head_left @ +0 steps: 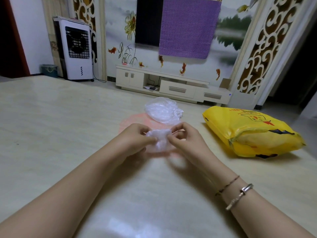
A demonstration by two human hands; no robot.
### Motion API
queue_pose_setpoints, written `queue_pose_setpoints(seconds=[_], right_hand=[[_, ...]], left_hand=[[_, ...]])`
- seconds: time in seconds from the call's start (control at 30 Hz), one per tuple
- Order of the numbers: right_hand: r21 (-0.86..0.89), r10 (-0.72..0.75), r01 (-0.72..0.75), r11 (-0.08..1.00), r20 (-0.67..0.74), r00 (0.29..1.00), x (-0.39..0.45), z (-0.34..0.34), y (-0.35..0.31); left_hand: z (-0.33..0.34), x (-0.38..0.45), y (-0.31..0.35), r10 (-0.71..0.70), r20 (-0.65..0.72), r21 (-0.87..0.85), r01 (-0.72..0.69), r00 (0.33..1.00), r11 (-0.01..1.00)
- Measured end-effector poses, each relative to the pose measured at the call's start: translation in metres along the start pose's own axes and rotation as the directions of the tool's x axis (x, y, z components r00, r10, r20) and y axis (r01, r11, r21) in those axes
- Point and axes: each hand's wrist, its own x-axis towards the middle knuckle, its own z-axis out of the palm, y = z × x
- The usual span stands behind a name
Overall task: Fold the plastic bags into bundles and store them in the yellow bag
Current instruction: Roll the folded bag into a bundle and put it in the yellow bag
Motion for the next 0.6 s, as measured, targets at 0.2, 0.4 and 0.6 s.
queue_pose_setpoints(seconds=[0.2, 0.4, 0.6], right_hand=[[-0.05, 0.114, -0.118, 0.992, -0.082, 0.99, 0.018, 0.013, 0.017], [-0.203, 0.068, -0.097, 0.974, -0.146, 0.987, 0.021, 0.018, 0.021], [-0.405, 0.071, -0.073, 0.911, -0.021, 0.997, 0.024, 0.021, 0.026]], left_hand=[[0.006, 0.01, -0.004, -0.137, 0.002, -0.037, 0.136, 0.991, 0.99], [0.011, 0.02, -0.006, -0.187, -0.077, -0.024, 0.185, 0.979, 0.982], [0.012, 0.021, -0.007, -0.188, -0.128, 0.099, 0.201, 0.974, 0.975]])
